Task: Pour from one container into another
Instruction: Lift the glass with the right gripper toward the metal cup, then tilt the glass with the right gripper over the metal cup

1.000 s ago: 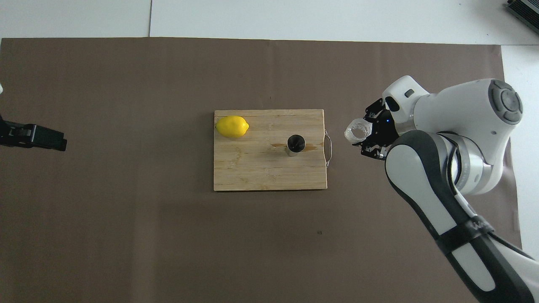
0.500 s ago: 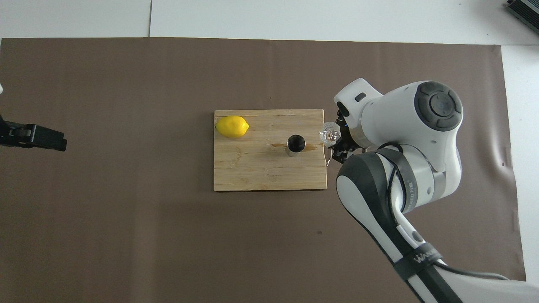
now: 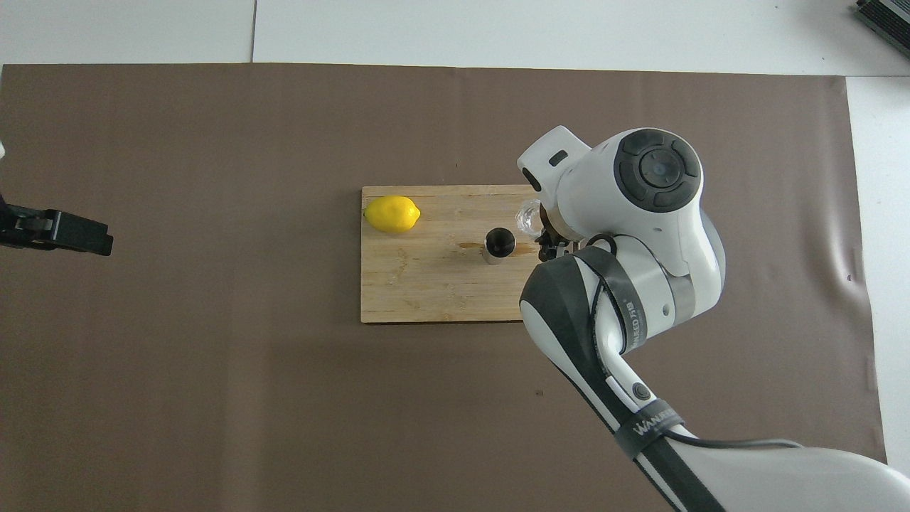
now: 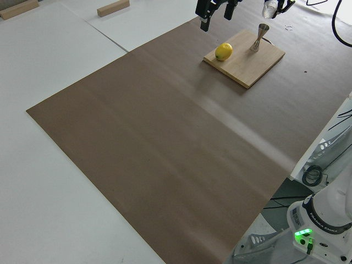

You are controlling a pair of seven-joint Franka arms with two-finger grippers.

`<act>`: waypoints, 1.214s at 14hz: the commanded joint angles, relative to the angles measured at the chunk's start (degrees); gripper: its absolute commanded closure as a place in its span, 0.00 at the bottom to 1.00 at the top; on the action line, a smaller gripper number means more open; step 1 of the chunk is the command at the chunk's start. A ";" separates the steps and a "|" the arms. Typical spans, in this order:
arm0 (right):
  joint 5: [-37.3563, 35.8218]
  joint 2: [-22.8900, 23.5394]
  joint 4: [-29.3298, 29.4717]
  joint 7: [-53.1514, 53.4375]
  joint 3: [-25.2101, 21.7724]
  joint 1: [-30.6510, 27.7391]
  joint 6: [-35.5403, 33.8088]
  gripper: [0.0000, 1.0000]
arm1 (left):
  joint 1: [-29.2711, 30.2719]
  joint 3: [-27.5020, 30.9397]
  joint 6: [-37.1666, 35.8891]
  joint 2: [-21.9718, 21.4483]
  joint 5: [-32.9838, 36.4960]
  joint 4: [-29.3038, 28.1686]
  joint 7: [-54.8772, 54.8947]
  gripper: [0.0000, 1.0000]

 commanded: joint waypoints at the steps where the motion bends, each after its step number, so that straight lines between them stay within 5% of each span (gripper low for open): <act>1: -4.46 1.76 3.63 1.32 -0.04 1.26 -2.53 0.58 | 0.93 -0.74 -0.27 -1.40 0.73 -1.23 0.16 0.00; 17: -24.60 0.88 -1.37 1.32 0.22 6.64 -1.91 0.58 | 0.93 -0.74 -0.27 -1.40 0.73 -1.23 0.16 0.00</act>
